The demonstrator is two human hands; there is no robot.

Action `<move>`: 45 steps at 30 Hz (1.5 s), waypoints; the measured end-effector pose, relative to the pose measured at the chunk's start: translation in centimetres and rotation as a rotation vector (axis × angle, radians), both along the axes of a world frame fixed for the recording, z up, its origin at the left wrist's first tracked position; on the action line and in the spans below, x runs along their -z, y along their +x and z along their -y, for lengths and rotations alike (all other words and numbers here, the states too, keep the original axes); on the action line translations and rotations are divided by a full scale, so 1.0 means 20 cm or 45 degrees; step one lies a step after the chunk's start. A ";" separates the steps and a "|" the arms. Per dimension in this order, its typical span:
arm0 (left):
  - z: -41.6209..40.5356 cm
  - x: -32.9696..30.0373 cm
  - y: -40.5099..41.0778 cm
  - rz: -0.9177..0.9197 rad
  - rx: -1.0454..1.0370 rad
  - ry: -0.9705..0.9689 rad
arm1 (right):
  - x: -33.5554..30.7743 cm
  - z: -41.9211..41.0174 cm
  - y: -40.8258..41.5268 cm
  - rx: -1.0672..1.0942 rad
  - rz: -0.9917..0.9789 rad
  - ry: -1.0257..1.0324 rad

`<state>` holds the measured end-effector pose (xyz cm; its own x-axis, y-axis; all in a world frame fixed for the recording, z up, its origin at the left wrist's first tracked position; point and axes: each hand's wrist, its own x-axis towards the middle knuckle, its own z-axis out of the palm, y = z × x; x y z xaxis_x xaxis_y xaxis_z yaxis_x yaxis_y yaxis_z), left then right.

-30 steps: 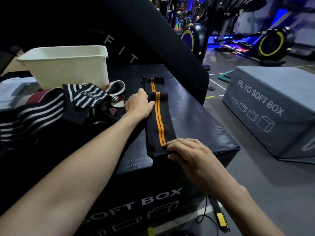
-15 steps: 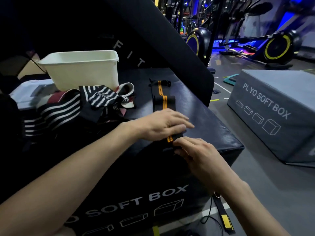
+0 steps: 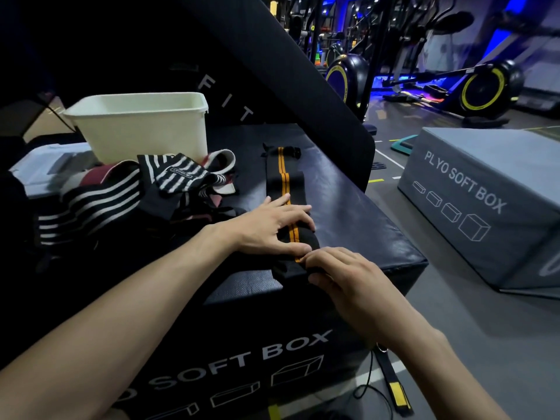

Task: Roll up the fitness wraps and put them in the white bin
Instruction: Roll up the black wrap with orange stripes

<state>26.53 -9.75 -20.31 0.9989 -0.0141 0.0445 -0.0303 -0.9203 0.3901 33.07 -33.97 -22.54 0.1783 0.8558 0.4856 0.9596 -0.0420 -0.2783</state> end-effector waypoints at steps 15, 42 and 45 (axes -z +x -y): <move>0.03 -0.01 -0.04 0.255 -0.896 -0.243 | -0.04 0.00 -0.02 -0.013 -0.028 -0.003; 0.08 -0.08 -0.12 0.210 -0.399 0.144 | -0.12 -0.07 -0.01 0.023 -0.433 -0.292; 0.10 -0.09 -0.18 0.204 -0.262 0.209 | -0.14 -0.09 0.00 0.075 -0.472 -0.381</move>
<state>22.97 -11.73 -18.49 0.9620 0.1680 0.2152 0.1143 -0.9637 0.2414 33.07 -32.20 -19.71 0.3453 0.9315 0.1141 0.7914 -0.2236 -0.5690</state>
